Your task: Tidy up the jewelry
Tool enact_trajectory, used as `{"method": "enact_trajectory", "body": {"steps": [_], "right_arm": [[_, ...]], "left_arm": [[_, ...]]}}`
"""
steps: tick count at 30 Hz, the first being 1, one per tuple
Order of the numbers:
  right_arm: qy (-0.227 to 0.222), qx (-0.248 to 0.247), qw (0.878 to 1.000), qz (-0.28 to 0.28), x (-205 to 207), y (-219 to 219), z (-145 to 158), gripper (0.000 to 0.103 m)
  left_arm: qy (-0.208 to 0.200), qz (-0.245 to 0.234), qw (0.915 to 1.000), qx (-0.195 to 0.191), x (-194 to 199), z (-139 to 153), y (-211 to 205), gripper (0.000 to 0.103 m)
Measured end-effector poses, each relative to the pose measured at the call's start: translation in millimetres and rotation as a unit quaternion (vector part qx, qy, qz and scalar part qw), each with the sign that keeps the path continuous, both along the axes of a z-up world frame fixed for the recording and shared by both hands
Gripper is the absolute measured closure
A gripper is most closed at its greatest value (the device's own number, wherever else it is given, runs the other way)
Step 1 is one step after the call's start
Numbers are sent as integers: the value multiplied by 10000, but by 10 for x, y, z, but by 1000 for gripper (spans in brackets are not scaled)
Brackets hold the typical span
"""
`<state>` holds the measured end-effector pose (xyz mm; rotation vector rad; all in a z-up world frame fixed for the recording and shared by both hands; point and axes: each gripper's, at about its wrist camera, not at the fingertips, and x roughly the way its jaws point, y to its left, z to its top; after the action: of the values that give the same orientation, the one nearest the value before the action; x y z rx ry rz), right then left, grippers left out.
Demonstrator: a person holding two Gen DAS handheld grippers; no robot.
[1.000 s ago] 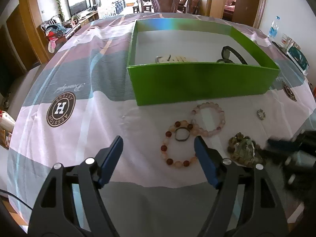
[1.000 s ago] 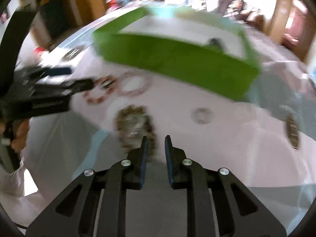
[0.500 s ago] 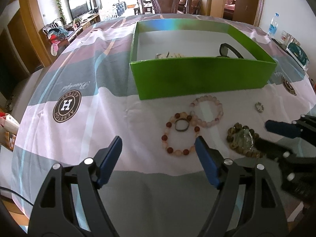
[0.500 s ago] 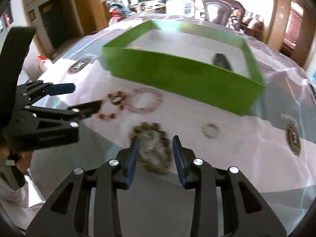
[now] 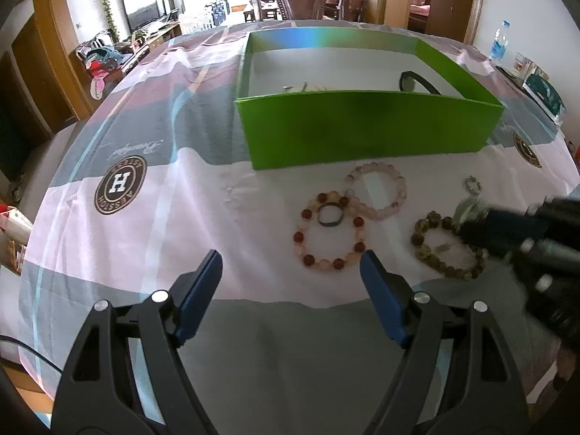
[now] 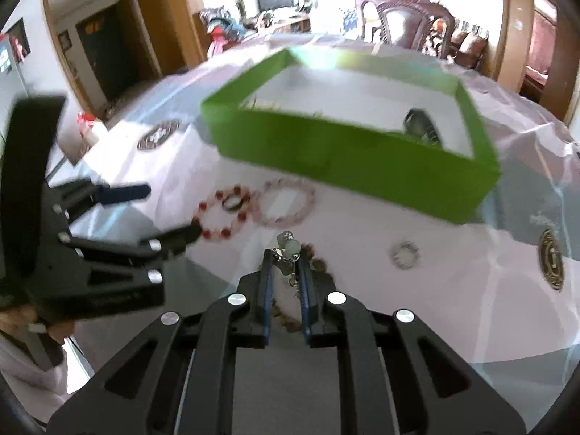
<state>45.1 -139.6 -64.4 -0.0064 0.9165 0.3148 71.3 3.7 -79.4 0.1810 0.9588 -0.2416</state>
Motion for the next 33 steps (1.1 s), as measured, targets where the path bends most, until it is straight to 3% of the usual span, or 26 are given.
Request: {"method": "enact_trajectory", "body": {"steps": [4,13,15,17,19,28,30,33], "right_arm": [[-180,-185,9988,-417,-5,-195,109,89],[206,-353,9939,-1025,-17,-532,-192,89],[246,-333,9934,-1073,-43,-578,-238,89],[271,-308,9929,-1113,-68,-618,-259,89],[285,-315,9926,-1139,-93,-649,-273,89],[280,-284,9921,-1189,-155,-692,-316,87],[280,-288,9921,-1189,-138,-686,-305,84],[277,-273,9922,-1186,-132,-673,-300,84]], "left_arm": [[0,-143,9999,-37,-27,21,-96,25],[79,-755,9969,-214,-135,-3,-557,26],[127,-860,9960,-220,-134,-40,-670,33],[250,-916,9951,-266,-103,-93,-759,55],[415,-947,9941,-313,-51,-156,-825,66],[299,-987,9946,-120,5,-231,-985,65],[271,-1012,9944,-125,-2,-230,-975,69],[259,-1033,9942,-155,-9,-220,-917,84]]}}
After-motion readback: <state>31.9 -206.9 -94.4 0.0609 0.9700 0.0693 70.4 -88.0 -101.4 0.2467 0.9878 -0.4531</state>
